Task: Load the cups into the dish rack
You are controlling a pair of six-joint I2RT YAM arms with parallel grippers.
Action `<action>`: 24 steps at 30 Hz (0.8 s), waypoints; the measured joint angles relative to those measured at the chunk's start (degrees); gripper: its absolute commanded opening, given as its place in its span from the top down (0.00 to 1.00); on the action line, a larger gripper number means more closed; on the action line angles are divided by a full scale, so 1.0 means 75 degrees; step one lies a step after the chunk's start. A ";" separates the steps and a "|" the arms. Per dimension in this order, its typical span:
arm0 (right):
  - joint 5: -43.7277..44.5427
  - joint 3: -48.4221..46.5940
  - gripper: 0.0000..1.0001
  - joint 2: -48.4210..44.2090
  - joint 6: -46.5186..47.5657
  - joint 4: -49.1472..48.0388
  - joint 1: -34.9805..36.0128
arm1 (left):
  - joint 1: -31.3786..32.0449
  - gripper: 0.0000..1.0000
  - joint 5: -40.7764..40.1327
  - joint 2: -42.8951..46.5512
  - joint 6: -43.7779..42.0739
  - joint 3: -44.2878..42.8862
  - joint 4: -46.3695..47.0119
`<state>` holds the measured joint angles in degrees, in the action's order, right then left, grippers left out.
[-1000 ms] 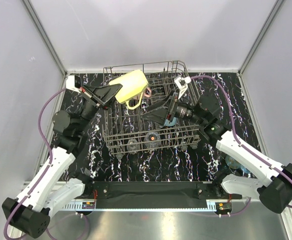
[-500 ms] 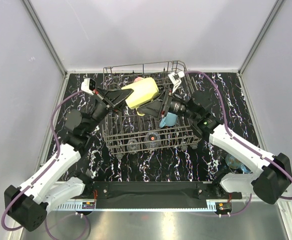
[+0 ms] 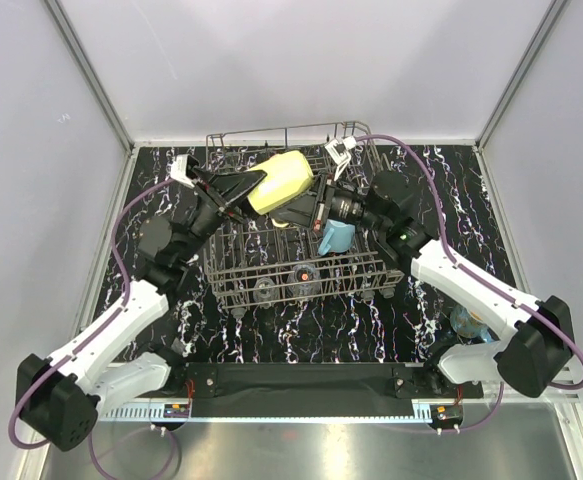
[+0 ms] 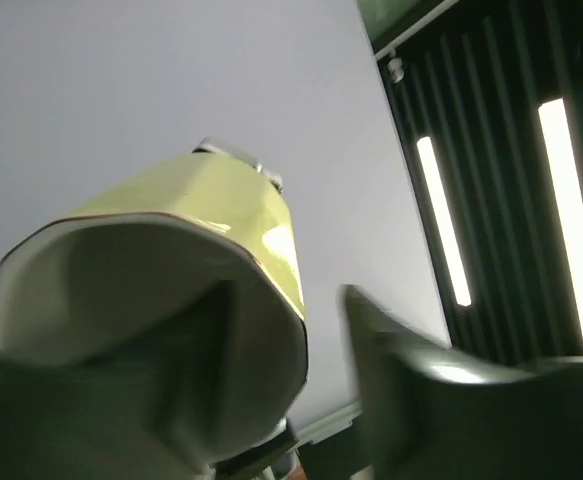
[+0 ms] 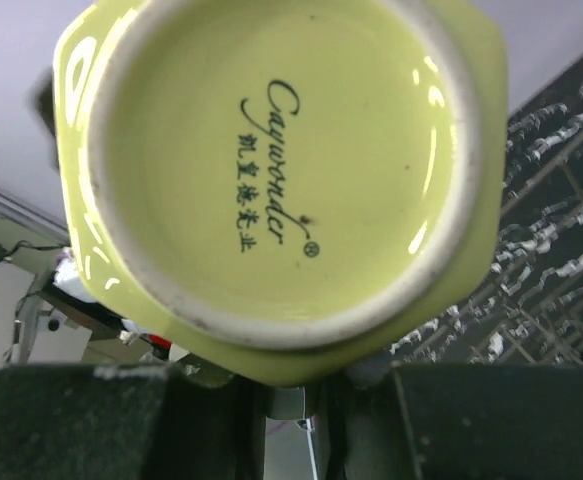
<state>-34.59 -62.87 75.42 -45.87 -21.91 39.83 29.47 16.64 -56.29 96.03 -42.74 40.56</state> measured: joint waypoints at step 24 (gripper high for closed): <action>0.2500 -0.3844 1.00 0.1947 0.5135 0.6120 -0.0119 | -0.3378 0.01 -0.0306 0.0265 -0.8003 -0.3348 -0.9518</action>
<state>-15.84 -91.70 90.02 -7.35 23.99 38.94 4.14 14.35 -54.30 36.01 -67.85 -30.83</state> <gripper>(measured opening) 0.240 0.988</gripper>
